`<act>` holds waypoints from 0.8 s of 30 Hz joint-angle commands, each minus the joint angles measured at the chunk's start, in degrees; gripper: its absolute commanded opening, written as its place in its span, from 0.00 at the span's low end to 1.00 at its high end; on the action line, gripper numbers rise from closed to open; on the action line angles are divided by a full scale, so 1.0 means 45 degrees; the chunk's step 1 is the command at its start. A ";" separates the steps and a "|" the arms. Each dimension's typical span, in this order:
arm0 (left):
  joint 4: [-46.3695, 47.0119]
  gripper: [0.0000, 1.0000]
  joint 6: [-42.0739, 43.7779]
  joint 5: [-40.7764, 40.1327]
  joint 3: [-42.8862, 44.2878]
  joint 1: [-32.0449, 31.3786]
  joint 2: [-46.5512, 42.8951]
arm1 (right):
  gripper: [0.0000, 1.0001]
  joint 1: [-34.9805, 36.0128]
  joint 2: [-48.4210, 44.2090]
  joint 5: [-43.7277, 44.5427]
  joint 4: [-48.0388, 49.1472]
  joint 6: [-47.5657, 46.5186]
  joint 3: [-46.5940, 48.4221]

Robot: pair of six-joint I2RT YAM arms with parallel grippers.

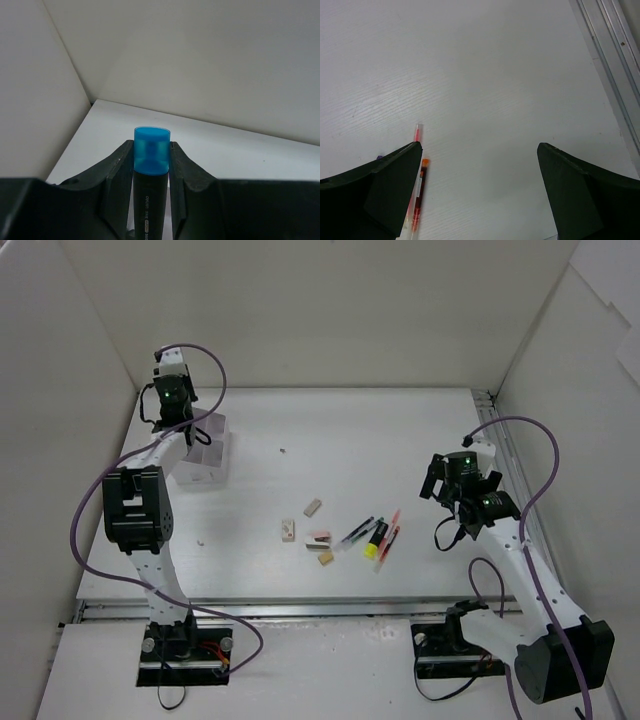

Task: Sort the stationery into containers
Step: Place the pen in the storage box.

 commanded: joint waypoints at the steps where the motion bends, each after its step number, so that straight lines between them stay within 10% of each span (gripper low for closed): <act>1: 0.1313 0.00 0.0764 0.0631 0.0693 0.0322 -0.0354 | 0.98 -0.0130 0.0053 0.0522 0.0548 -0.0176 0.0617; 16: 0.0433 0.04 0.1350 0.0807 0.0382 0.0575 -0.0001 | 0.98 -0.0130 0.0190 0.0444 0.0587 -0.0117 0.0598; 24: -0.0894 0.64 0.1077 0.1625 0.0050 0.0693 -0.1250 | 0.98 -0.0110 -0.0356 -0.0297 0.0587 -0.0157 0.0305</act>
